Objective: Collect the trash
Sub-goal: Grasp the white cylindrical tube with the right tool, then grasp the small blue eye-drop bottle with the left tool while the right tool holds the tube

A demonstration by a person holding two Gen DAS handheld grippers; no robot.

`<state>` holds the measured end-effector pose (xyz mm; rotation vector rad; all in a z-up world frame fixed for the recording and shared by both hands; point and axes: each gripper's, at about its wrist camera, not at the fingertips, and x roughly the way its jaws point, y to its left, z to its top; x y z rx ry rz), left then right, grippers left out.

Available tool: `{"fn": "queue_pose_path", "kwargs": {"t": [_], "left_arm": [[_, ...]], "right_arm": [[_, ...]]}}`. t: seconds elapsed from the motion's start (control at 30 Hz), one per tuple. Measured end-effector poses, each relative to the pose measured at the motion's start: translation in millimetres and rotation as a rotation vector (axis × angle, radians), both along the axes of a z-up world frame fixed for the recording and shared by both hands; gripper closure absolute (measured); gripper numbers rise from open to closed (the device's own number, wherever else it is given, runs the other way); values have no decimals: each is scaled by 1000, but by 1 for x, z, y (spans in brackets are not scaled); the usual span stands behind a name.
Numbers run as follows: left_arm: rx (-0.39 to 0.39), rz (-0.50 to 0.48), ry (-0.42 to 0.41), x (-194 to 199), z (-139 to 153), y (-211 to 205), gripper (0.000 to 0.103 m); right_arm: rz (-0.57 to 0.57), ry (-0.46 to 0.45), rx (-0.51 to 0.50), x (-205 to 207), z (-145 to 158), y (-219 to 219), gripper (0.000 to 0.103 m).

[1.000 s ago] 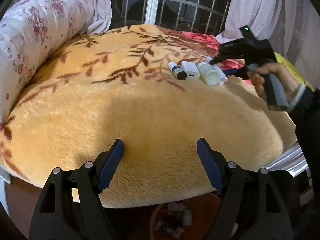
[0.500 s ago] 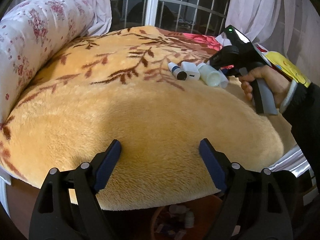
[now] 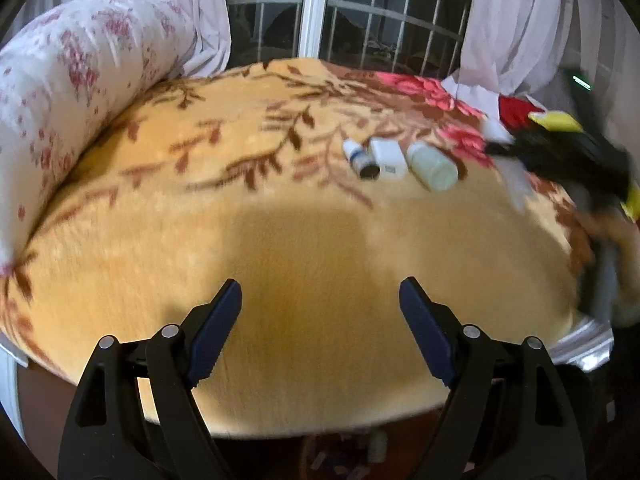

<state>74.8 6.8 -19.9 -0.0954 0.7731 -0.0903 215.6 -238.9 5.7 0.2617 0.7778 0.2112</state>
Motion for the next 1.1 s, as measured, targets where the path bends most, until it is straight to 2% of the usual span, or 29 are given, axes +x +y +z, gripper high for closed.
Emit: {"fn": "queue_pose_path", "kwargs": {"t": [0.1, 0.27, 0.47, 0.57, 0.67, 0.83, 0.9, 0.93, 0.97, 1.0, 1.1], "left_arm": [[24, 6, 15, 34, 12, -9, 24], [-15, 26, 79, 103, 13, -23, 24], [-8, 114, 146, 170, 0, -37, 24], [-36, 162, 242, 201, -15, -35, 24], [-65, 178, 284, 214, -22, -33, 24], [-56, 173, 326, 221, -23, -36, 24], [6, 205, 334, 223, -26, -33, 25], [39, 216, 374, 227, -34, -29, 27], [29, 204, 384, 227, -38, -26, 27], [47, 186, 356, 225, -38, -27, 27], [95, 182, 346, 223, -37, -34, 29]], "right_arm": [[5, -52, 61, -43, 7, -14, 80], [1, -100, 92, -94, 2, -23, 79], [1, -96, 95, -122, -13, -31, 79], [10, -82, 102, -127, -21, -32, 79], [21, -65, 111, -129, -28, -31, 78], [32, -42, 135, -128, -38, -29, 78], [31, -41, 140, -129, -40, -30, 78], [33, -37, 144, -130, -40, -30, 78], [33, -38, 145, -131, -40, -31, 78], [31, -40, 144, -132, -40, -32, 78], [29, -42, 142, -133, -39, -33, 78]]}}
